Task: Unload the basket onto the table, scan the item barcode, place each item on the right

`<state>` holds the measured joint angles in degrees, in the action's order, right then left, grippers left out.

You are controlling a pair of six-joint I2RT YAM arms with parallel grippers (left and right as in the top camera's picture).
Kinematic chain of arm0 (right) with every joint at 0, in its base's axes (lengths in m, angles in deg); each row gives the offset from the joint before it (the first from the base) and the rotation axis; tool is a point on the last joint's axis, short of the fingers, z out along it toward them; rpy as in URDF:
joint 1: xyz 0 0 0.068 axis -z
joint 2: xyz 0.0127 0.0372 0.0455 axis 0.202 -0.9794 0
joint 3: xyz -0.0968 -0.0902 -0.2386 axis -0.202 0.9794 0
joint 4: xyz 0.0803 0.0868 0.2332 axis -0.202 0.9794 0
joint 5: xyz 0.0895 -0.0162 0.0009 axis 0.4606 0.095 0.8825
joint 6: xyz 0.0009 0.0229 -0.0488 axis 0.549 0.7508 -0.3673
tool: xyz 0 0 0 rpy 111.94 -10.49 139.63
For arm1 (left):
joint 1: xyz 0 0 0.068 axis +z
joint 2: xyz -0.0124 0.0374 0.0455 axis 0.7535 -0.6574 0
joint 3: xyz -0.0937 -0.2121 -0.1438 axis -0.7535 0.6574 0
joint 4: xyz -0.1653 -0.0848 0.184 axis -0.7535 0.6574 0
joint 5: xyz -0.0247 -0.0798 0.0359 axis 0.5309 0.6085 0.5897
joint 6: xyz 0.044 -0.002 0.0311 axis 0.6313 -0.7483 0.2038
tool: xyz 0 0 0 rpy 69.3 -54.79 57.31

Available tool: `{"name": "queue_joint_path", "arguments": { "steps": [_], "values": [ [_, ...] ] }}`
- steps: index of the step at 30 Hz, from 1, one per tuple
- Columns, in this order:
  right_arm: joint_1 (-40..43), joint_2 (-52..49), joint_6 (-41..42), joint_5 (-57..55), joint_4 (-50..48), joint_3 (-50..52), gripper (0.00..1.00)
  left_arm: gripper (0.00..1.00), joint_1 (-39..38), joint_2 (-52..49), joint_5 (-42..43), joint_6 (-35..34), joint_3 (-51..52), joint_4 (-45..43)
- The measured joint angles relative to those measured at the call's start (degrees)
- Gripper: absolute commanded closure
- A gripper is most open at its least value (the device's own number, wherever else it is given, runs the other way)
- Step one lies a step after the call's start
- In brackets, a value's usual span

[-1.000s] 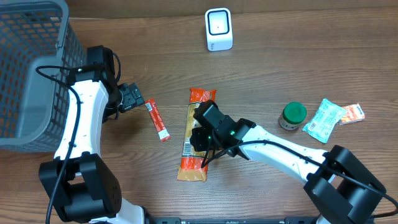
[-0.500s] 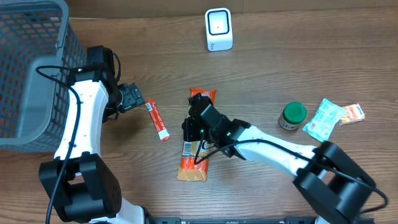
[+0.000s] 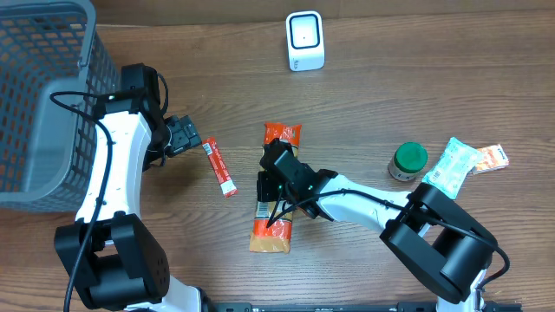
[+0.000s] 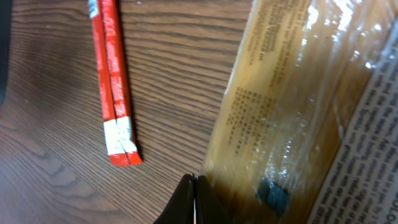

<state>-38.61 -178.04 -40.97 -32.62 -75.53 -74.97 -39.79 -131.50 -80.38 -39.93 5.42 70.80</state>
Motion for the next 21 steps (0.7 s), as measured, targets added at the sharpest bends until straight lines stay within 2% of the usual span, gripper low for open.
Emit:
{"name": "queue_joint_path", "arguments": {
  "steps": [9, 21],
  "values": [
    [5.5, 1.6, 0.3, 7.9, 8.7, -0.5, 0.96, 0.00, 0.0, 0.0, 0.0, 0.0, 0.0, 0.0],
    [10.5, 3.1, -2.7, 10.0, 15.6, -0.5, 0.96, 0.00, 0.0, 0.0, 0.0, 0.0, 0.0, 0.0]
  ]
}}
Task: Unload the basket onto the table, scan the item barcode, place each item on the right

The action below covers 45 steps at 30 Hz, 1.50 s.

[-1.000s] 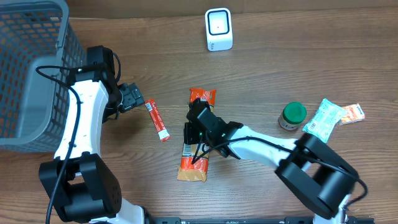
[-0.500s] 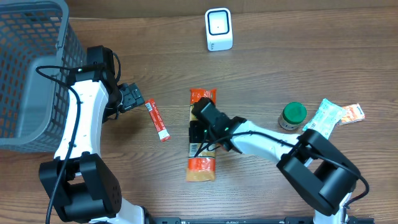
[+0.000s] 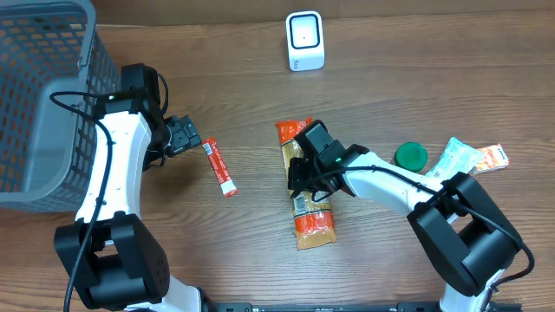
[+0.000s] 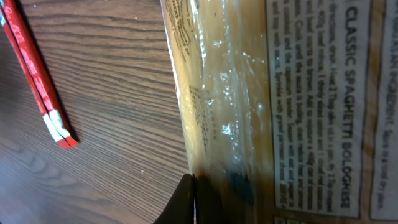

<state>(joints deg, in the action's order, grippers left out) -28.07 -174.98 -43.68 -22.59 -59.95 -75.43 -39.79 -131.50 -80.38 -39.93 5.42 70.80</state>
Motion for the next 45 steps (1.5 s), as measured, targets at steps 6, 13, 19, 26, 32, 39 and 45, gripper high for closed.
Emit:
{"name": "queue_joint_path", "arguments": {
  "steps": [6, 13, 19, 26, 32, 39, 45],
  "values": [
    [0.1, 0.5, -1.9, 0.0, 1.8, 0.0, 0.96, 0.00, 0.0, 0.0, 0.0, 0.0, 0.0, 0.0],
    [2.4, 2.0, -3.4, 0.1, 10.5, -1.2, 0.96, 0.00, 0.0, 0.0, 0.0, 0.0, 0.0, 0.0],
    [4.2, 3.9, -9.2, -1.1, 19.6, -5.9, 0.70, 0.00, 0.0, 0.0, 0.0, 0.0, 0.0, 0.0],
    [4.5, 5.9, -15.7, -1.5, 28.8, -13.4, 0.28, 0.00, 0.0, 0.0, 0.0, 0.0, 0.0, 0.0],
    [6.3, 6.7, -21.3, -3.2, 38.2, -25.2, 0.00, 0.00, 0.0, 0.0, 0.0, 0.0, 0.0, 0.0],
    [9.0, 9.9, -24.6, -4.7, 41.3, -29.3, 0.00, 0.00, 0.0, 0.0, 0.0, 0.0, 0.0, 0.0],
    [9.0, 9.8, -26.5, -9.5, 44.0, -29.1, 0.00, 0.00, 0.0, 0.0, 0.0, 0.0, 0.0, 0.0]
  ]
}}
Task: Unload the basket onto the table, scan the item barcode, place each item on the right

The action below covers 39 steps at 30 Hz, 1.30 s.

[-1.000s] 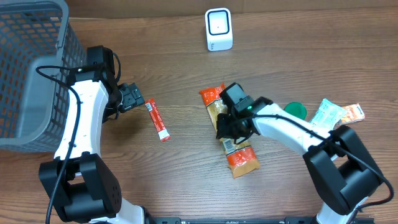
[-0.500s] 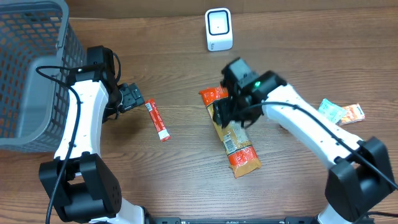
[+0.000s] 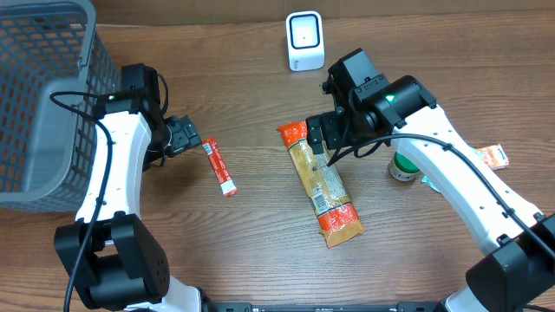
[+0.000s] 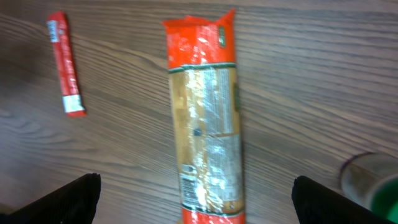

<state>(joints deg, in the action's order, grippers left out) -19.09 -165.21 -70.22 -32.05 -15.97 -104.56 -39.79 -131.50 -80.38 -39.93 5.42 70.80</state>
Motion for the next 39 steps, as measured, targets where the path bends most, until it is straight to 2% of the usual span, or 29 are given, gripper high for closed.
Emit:
{"name": "queue_joint_path", "arguments": {
  "steps": [8, 19, 29, 39],
  "values": [
    [0.0, -1.8, -0.5, -3.7, 0.7, 1.8, 0.00, 0.00, 0.0, 0.0, 0.0, 0.0, 0.0, 0.0],
    [-0.9, -3.2, -0.7, -3.5, -7.0, 12.9, 0.00, 0.00, 0.0, 0.0, 0.0, 0.0, 0.0, 0.0],
    [-1.0, -3.2, -0.7, 6.6, -12.9, 24.3, 0.00, 0.00, 0.0, 0.0, 0.0, 0.0, 0.0, 0.0],
    [-5.0, -3.2, -0.7, 14.6, -13.9, 26.0, 0.00, 0.00, 0.0, 0.0, 0.0, 0.0, 0.0, 0.0]
  ]
}}
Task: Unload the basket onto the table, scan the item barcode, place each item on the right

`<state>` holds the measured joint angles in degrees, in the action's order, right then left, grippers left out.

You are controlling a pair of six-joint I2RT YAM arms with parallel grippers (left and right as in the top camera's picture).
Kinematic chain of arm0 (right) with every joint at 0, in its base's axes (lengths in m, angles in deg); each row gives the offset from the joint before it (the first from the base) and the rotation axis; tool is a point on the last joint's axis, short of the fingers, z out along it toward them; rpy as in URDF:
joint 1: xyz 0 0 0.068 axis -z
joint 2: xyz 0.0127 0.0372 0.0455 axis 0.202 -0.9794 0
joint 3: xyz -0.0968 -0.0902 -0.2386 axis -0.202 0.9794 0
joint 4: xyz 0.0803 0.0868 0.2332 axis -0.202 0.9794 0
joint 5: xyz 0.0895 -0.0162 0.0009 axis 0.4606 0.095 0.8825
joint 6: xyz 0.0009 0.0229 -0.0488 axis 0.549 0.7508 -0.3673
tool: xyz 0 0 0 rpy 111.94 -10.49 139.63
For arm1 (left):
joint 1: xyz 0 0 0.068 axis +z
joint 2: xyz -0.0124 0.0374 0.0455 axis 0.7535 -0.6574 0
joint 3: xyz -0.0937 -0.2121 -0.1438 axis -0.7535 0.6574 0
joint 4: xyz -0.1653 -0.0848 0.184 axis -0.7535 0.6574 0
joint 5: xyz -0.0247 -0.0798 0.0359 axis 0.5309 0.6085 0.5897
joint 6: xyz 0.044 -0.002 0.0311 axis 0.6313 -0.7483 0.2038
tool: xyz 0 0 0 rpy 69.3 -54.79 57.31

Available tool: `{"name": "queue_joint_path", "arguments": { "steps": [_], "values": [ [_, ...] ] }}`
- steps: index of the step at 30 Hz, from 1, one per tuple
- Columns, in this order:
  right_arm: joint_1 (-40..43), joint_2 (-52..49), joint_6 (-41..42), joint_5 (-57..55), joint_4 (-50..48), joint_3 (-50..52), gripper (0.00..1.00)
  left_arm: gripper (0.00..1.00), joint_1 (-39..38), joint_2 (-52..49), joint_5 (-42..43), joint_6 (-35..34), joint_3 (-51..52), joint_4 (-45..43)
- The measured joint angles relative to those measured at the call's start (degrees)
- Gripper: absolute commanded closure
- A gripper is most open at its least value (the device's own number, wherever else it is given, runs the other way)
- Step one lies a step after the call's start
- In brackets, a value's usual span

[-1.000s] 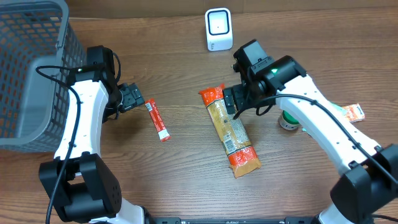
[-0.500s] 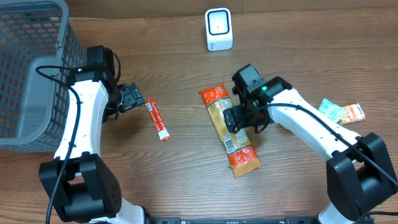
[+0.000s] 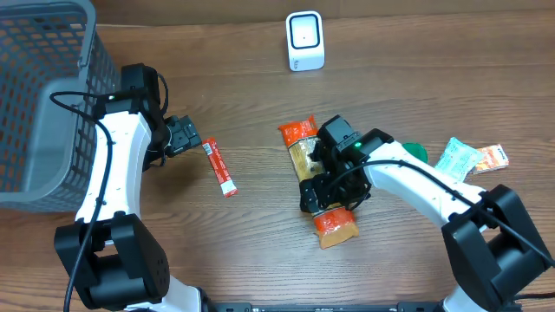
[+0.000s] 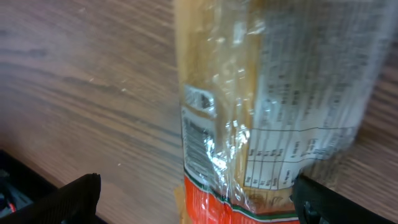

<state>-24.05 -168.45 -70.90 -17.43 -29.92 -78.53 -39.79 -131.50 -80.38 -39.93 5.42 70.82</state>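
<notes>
A long clear spaghetti packet point(image 3: 305, 160) with orange ends lies on the wooden table, printed label facing up. My right gripper point(image 3: 330, 192) is low over its lower half. In the right wrist view it is open point(image 4: 202, 200), with one black finger point(image 4: 78, 196) on each side of the packet point(image 4: 249, 112) and its orange end between them. The white barcode scanner point(image 3: 305, 41) stands at the back of the table. My left gripper point(image 3: 184, 136) hangs by the basket, next to a red stick packet point(image 3: 219, 166); the overhead view does not show how its jaws stand.
A grey mesh basket point(image 3: 43, 95) fills the left side. A green-lidded jar point(image 3: 414, 152) is partly hidden behind my right arm. Two small snack packets point(image 3: 460, 158) lie at the right edge of the table.
My right gripper was open and high over the packet's upper end near the scanner. Now it is low over the packet's lower half, still open. The left arm has not moved.
My right gripper was shut against the left edge of the spaghetti packet. Then the packet lay further right, the shut gripper still at its edge. Later the gripper was open and raised above the tilted packet. Now it is open astride the lower half.
</notes>
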Motion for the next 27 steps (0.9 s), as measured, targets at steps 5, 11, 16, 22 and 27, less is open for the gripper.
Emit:
{"name": "queue_joint_path", "arguments": {
  "steps": [5, 11, 16, 22, 27],
  "values": [
    [-1.1, 0.0, 0.8, -2.8, 0.5, 0.0, 0.01, 0.00, 0.0, 0.0, 0.0, 0.0, 0.0, 0.0],
    [-0.7, -0.1, 2.5, -9.2, 6.7, -4.1, 0.03, 0.00, 0.0, 0.0, 0.0, 0.0, 0.0, 0.0],
    [-1.4, -0.1, 4.9, -14.8, 8.6, -13.4, 0.00, 0.00, 0.0, 0.0, 0.0, 0.0, 0.0, 0.0],
    [-4.6, -0.1, 7.6, -23.4, 6.6, -16.3, 0.00, 0.00, 0.0, 0.0, 0.0, 0.0, 0.0, 0.0],
    [-5.7, -1.1, 9.5, -28.2, 5.5, -16.3, 0.00, 0.00, 0.0, 0.0, 0.0, 0.0, 0.0, 0.0]
  ]
}}
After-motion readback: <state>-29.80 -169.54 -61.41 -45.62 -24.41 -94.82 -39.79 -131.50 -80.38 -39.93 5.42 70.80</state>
